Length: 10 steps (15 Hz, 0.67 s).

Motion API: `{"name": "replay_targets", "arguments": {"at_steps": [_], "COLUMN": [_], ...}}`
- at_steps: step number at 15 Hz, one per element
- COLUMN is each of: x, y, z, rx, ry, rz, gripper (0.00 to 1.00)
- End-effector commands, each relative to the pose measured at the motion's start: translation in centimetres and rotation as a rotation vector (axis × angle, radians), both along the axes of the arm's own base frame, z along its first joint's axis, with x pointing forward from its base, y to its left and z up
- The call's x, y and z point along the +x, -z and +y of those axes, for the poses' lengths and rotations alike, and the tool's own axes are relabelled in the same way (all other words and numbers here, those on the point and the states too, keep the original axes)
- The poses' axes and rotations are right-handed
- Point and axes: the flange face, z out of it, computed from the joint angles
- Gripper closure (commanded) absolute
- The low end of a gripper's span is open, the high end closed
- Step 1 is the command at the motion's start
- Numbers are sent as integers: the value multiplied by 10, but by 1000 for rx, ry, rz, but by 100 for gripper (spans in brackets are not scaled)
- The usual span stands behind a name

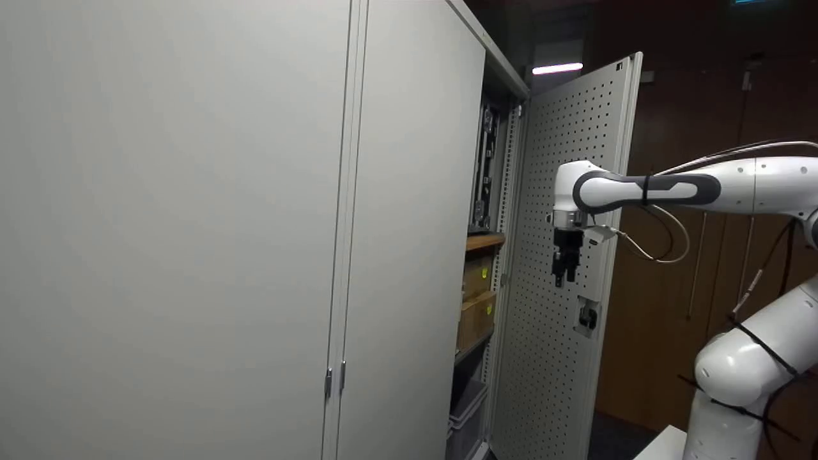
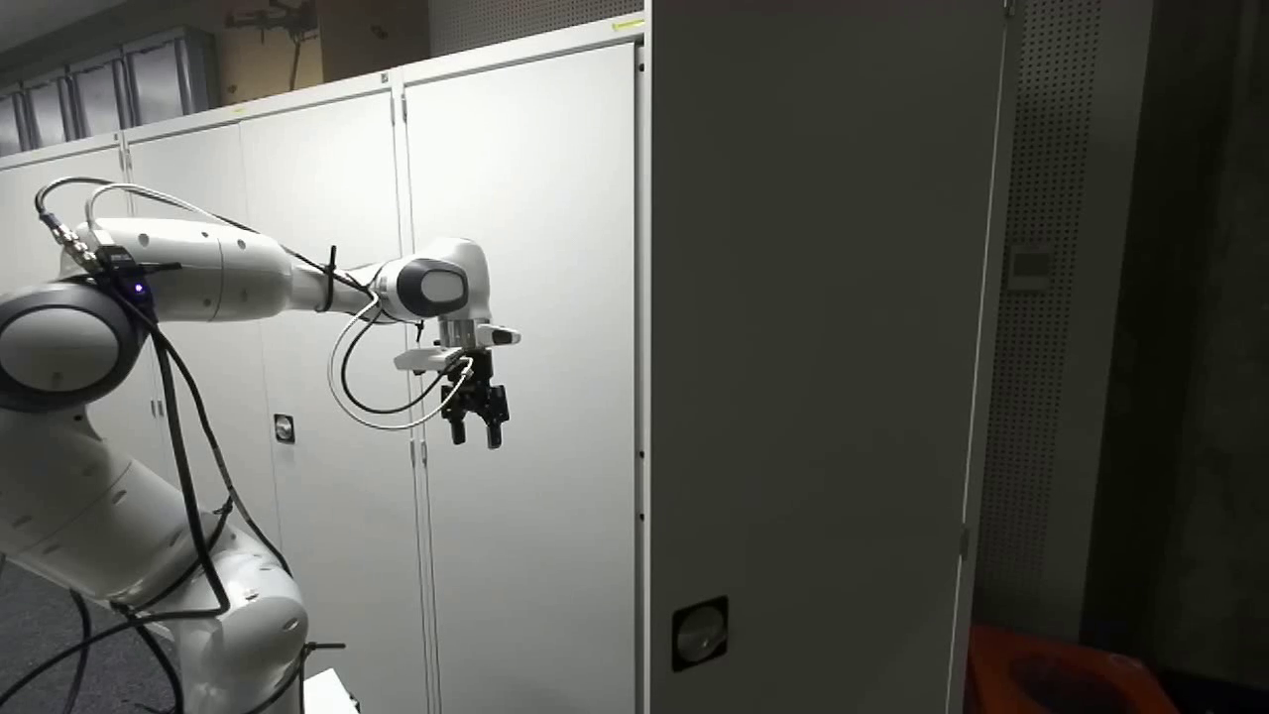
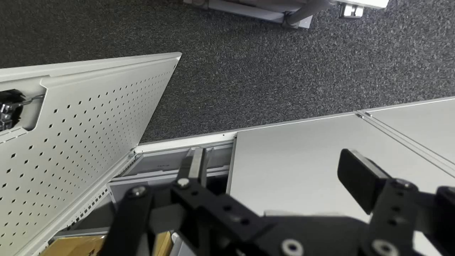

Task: Close the cupboard door

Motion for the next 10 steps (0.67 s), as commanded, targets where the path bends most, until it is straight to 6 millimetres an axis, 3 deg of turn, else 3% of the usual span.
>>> {"name": "replay_targets", "arguments": {"at_steps": [1, 7, 10], "x": [-2, -37, -66], "y": [-9, -67, -103], "z": [-6, -42, -75], "rx": [-14, -83, -142], "ry": [19, 126, 194], "rz": [-25, -196, -311], "gripper": [0, 0, 0]}}
